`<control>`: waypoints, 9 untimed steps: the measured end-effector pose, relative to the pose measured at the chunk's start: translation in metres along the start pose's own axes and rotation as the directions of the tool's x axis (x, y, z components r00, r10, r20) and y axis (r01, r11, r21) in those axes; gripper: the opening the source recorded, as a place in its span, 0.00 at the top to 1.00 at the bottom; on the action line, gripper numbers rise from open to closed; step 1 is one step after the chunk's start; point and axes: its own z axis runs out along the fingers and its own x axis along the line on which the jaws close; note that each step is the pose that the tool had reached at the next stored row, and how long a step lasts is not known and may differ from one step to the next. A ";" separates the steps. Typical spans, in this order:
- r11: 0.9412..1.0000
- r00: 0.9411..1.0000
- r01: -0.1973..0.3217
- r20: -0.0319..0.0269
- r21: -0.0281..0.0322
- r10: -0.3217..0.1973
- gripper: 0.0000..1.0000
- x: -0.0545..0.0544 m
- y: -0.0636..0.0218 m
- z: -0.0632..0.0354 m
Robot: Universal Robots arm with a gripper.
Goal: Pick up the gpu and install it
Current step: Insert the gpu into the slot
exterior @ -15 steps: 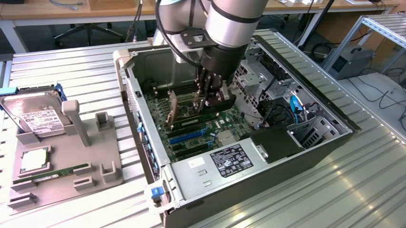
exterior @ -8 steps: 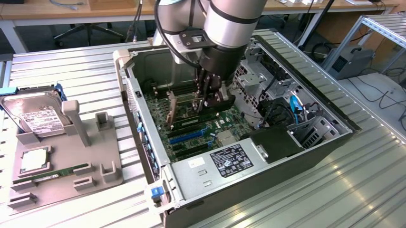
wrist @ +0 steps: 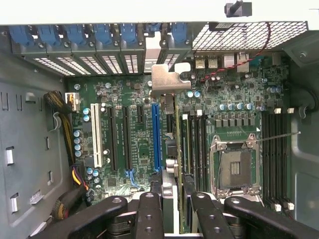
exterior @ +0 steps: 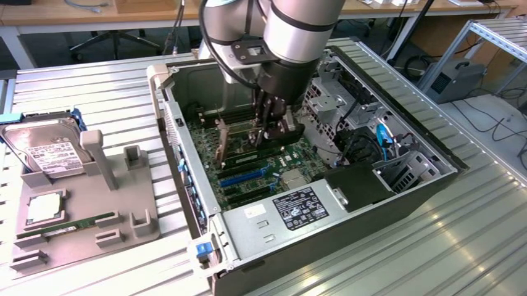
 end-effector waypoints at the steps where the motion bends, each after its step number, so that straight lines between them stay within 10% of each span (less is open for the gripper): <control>1: 1.000 1.000 0.000 0.000 0.000 0.000 0.73 0.000 0.0003 0.0002; 9: 1.000 1.000 0.000 0.000 0.000 0.000 0.73 0.000 0.0023 0.0009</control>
